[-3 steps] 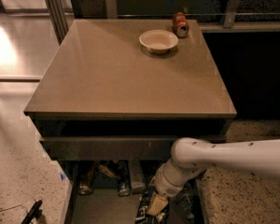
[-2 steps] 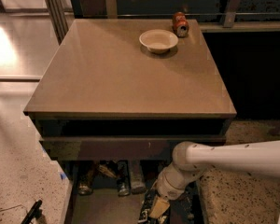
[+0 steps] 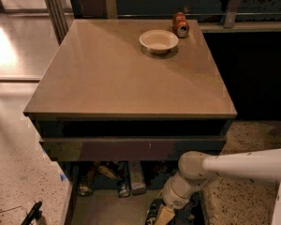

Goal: Place blue chip bag into middle drawer

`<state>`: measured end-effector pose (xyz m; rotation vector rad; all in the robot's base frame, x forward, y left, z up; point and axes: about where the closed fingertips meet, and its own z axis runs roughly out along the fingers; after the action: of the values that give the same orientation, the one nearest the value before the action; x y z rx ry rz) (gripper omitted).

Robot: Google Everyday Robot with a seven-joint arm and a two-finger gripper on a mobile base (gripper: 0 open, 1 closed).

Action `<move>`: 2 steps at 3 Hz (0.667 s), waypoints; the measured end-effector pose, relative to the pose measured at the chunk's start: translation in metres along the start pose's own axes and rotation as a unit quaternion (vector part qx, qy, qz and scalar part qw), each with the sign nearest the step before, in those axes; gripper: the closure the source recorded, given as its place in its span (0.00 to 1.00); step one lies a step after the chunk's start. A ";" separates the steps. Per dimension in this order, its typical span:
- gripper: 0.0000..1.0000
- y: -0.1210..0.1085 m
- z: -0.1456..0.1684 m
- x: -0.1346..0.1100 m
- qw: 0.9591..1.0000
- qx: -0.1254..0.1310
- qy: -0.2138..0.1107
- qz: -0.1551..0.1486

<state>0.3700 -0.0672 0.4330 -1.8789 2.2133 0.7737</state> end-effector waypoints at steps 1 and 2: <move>1.00 -0.013 0.021 0.007 1.000 -0.007 -0.012 0.013; 1.00 -0.019 0.040 0.013 0.999 -0.024 -0.022 0.023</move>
Offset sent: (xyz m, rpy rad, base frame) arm 0.0195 0.0021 -0.0473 0.0392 0.0303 -0.0541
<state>0.3770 -0.0618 0.3879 -1.8194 2.2389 0.8733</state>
